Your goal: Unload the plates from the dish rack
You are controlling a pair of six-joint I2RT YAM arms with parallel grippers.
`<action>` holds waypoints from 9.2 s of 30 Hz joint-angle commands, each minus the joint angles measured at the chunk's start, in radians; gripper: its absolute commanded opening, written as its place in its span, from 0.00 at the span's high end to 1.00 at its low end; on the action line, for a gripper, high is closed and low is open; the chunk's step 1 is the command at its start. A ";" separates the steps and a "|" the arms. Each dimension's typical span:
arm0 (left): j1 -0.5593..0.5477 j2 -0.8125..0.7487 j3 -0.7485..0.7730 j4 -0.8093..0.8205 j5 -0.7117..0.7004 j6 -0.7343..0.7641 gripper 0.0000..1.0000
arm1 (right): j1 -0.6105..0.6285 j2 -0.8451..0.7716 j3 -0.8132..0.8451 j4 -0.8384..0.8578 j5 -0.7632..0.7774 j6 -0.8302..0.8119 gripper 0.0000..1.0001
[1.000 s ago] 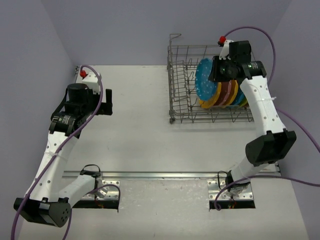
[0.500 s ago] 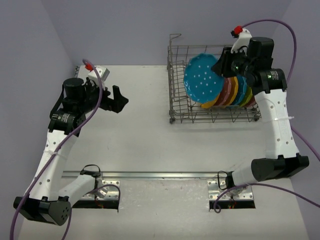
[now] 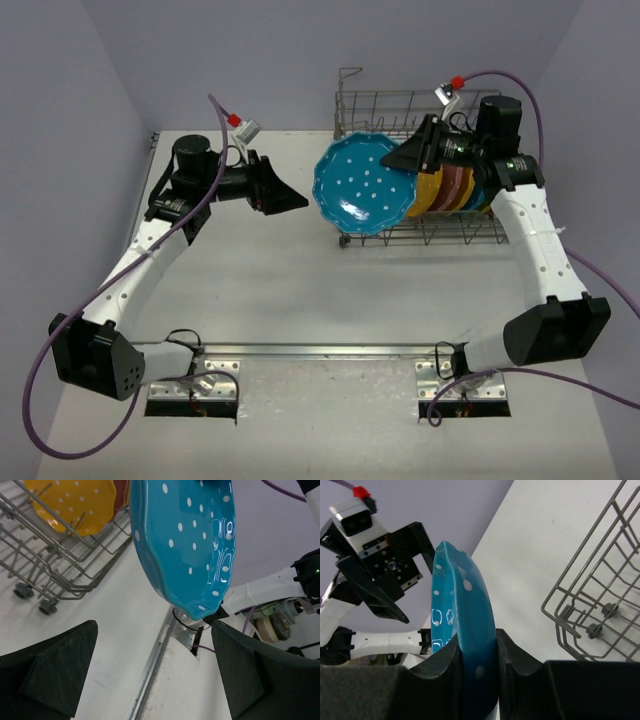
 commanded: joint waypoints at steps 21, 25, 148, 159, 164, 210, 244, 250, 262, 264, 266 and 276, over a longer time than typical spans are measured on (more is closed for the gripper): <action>-0.046 0.092 -0.089 0.470 0.125 -0.463 0.72 | 0.169 0.036 -0.044 0.274 -0.111 0.143 1.00; 0.023 0.049 -0.147 0.480 0.132 -0.478 1.00 | 0.169 0.051 -0.035 0.257 -0.089 0.142 0.86; 0.258 -0.152 -0.108 -0.088 -0.820 0.700 0.06 | 0.000 0.039 0.115 -0.009 0.758 -0.415 1.00; 0.257 -0.057 0.068 -0.221 -0.384 0.538 0.04 | -0.025 -0.080 0.141 0.040 0.584 -0.358 1.00; 0.254 0.018 0.089 -0.146 -0.008 0.294 0.03 | -0.026 -0.098 0.125 0.053 0.386 -0.209 1.00; 0.210 0.154 -0.108 0.204 0.274 -0.171 1.00 | 0.155 -0.042 -0.157 0.234 0.082 0.120 0.01; 0.588 0.679 0.136 -0.438 -0.057 0.590 0.91 | 0.014 -0.073 -0.099 0.039 0.094 -0.075 0.01; 0.586 0.658 0.083 -0.360 -0.164 0.576 0.68 | 0.013 -0.068 -0.106 0.038 0.088 -0.075 0.01; 0.499 0.547 0.001 -0.245 -0.483 0.596 0.49 | 0.012 -0.069 -0.116 0.038 0.093 -0.075 0.01; 0.475 0.516 -0.031 -0.210 -0.550 0.597 0.48 | 0.012 -0.070 -0.117 0.039 0.094 -0.074 0.01; 0.458 0.480 -0.058 -0.180 -0.585 0.593 0.43 | 0.013 -0.069 -0.119 0.040 0.095 -0.073 0.01; 0.406 0.458 -0.079 -0.125 -0.500 0.553 0.32 | 0.013 -0.070 -0.118 0.041 0.106 -0.076 0.01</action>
